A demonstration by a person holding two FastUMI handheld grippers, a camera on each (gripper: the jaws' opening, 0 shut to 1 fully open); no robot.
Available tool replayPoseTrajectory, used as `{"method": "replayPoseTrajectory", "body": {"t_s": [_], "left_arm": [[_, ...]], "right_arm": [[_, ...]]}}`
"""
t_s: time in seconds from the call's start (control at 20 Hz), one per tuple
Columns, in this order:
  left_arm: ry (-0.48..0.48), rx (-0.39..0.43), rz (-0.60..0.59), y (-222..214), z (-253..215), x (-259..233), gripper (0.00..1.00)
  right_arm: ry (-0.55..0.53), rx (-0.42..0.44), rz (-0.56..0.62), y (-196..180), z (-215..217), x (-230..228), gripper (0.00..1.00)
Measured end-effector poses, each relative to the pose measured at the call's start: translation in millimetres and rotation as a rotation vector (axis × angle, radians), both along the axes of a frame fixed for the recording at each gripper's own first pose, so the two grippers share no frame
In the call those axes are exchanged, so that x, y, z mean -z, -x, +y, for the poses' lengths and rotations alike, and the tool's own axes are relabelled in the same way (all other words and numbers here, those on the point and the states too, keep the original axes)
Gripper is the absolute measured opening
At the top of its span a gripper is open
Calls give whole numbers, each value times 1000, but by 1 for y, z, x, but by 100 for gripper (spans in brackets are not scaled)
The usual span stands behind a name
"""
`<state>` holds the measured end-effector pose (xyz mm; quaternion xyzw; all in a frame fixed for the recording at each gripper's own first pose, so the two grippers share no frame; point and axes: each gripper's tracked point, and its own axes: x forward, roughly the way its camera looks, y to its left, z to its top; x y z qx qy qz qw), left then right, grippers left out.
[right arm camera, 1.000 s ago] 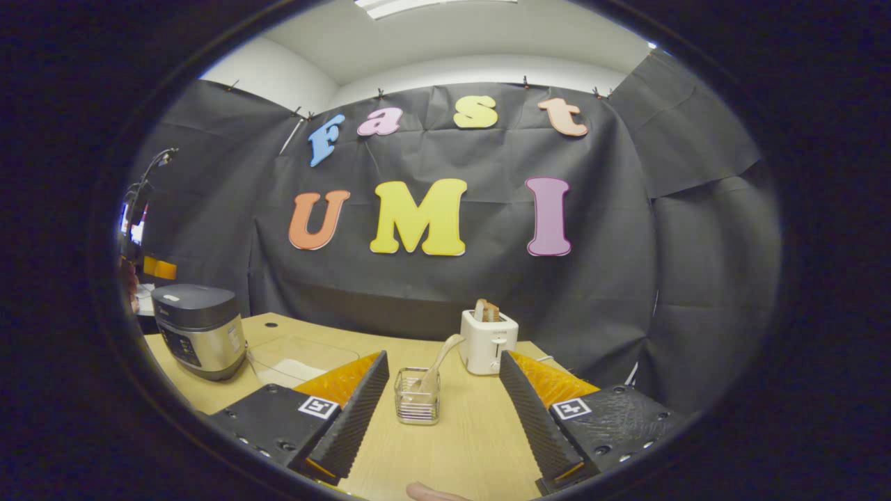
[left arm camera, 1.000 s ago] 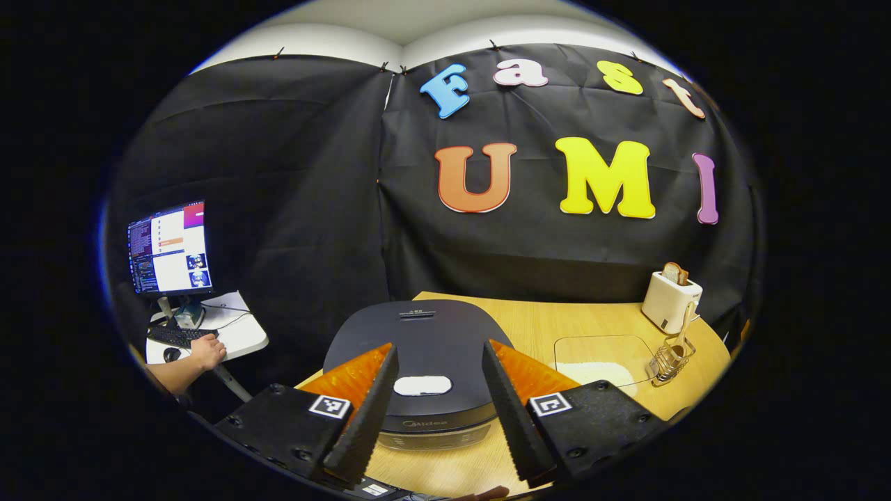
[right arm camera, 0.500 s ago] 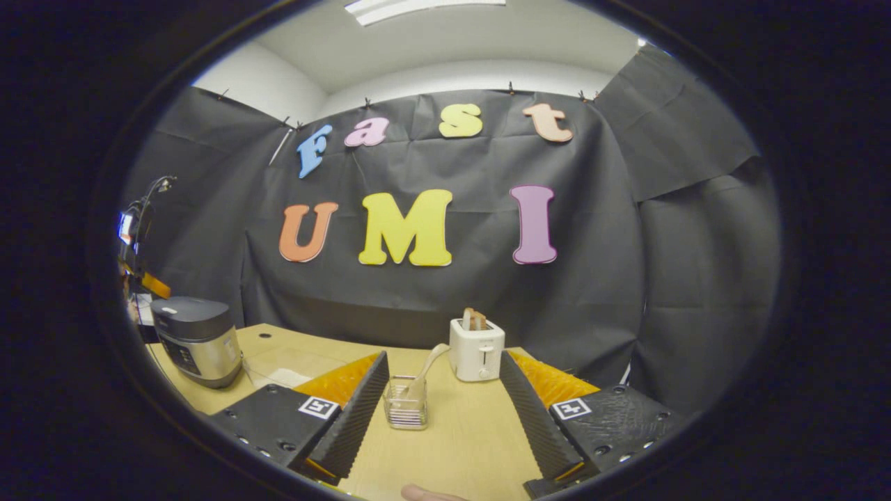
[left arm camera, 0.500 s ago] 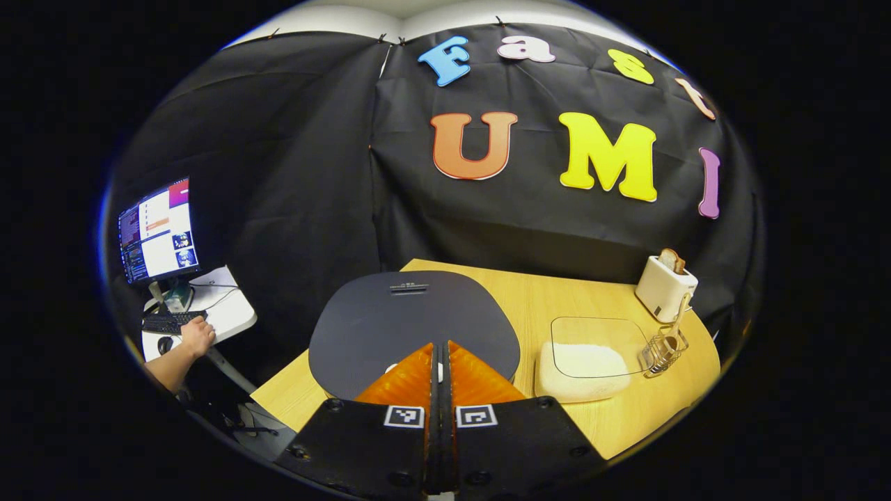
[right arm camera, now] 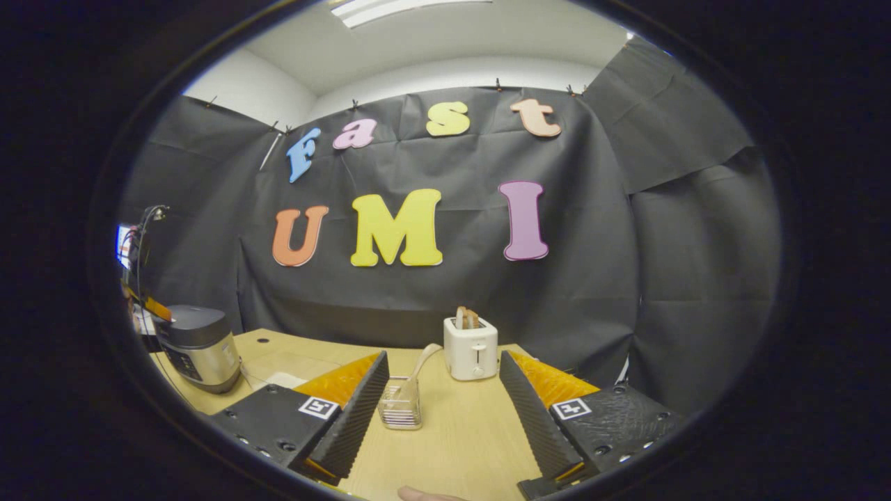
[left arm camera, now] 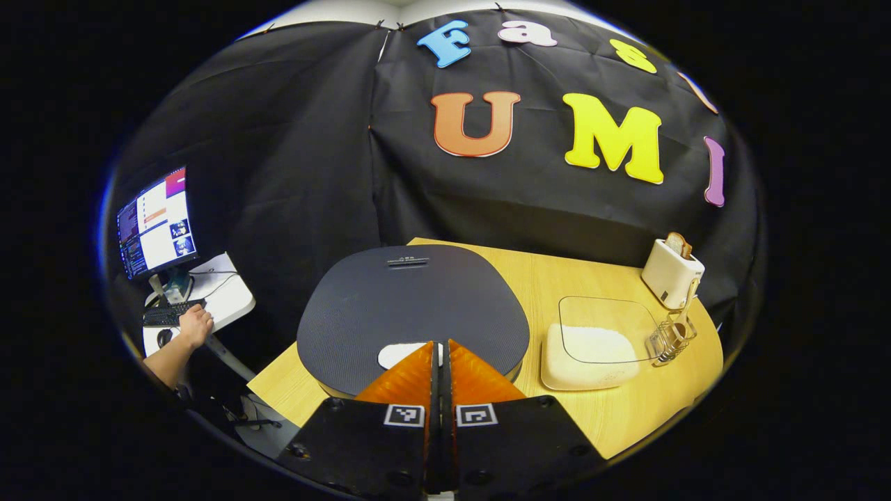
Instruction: Close the left gripper, press the button to open the rice cooker; take a wooden spoon from the chopstick holder with the right hand, scoop a spoonful of rice and pour it into the rice cooker, then put the wooden spoon back into the chopstick holder.
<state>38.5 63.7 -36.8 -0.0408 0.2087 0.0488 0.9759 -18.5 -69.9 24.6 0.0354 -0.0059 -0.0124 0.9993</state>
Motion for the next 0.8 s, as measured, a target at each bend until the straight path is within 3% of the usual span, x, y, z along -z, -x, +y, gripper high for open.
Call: {"method": "replayPoseTrajectory", "body": {"t_s": [0.35,0.55,0.8], "left_arm": [[-6,-31,19,-1,12,4,3],[-54,0,37,0,13,10,3],[-120,-20,40,0,16,-1,3]], "right_arm": [[0,0,-13,2,-2,-3,95],[-19,-3,-2,2,-1,-2,95],[-33,-25,-8,6,6,-4,95]]}}
